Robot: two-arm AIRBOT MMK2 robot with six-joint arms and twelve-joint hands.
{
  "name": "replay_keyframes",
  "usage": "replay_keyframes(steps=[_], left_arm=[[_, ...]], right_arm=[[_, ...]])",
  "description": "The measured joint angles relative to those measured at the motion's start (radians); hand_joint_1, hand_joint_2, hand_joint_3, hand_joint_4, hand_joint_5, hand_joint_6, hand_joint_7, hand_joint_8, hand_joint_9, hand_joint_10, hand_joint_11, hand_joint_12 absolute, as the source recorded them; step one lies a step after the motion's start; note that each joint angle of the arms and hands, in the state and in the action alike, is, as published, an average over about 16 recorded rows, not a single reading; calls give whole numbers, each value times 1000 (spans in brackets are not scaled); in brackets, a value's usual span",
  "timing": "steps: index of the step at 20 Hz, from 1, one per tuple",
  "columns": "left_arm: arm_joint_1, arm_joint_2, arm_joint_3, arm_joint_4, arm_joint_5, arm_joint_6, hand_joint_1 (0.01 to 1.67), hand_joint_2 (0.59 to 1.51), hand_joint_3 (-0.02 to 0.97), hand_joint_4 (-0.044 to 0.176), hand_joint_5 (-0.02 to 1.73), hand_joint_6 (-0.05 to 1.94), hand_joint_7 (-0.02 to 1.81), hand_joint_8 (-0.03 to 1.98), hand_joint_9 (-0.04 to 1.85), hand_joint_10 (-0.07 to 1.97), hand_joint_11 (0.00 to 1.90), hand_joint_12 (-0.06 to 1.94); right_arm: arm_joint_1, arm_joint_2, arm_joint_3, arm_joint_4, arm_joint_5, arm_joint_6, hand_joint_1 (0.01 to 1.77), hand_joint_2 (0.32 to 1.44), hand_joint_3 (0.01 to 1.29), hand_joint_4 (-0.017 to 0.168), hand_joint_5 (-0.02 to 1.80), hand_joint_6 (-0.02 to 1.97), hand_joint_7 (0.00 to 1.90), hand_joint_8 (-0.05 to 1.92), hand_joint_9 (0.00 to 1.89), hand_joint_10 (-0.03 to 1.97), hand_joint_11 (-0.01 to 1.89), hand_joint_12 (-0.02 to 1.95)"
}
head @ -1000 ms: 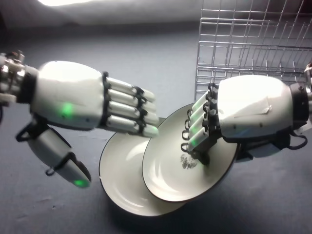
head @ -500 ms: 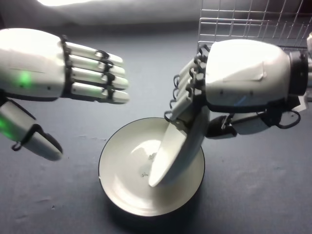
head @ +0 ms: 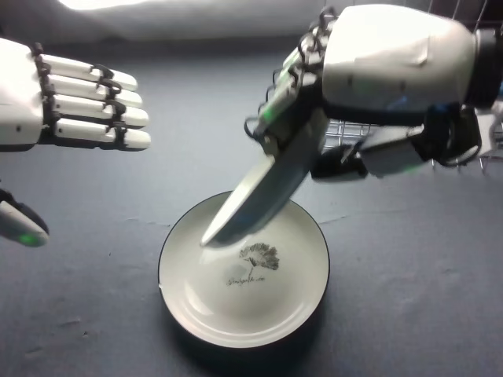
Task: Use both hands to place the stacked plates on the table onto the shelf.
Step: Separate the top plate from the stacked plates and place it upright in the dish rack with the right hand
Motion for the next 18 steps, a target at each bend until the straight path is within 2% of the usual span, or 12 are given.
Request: replay_keyframes(steps=[11,18], left_arm=[[32,-11,32,2,-3,5,15,1062,6,0,22,2,16,-8,19,3,15,0],[32,-25,33,0,-7,11,15,1063,6,0,22,2,19,-8,19,3,14,0]], right_arm=[[142,-2,-9,337,-241,4,1395,972,11,-4,902,1041,1066,816,987,1130,896,1413],[197,-16,18,542,-362,1,1395,972,11,-7,901,1015,1067,813,997,1117,910,1399]])
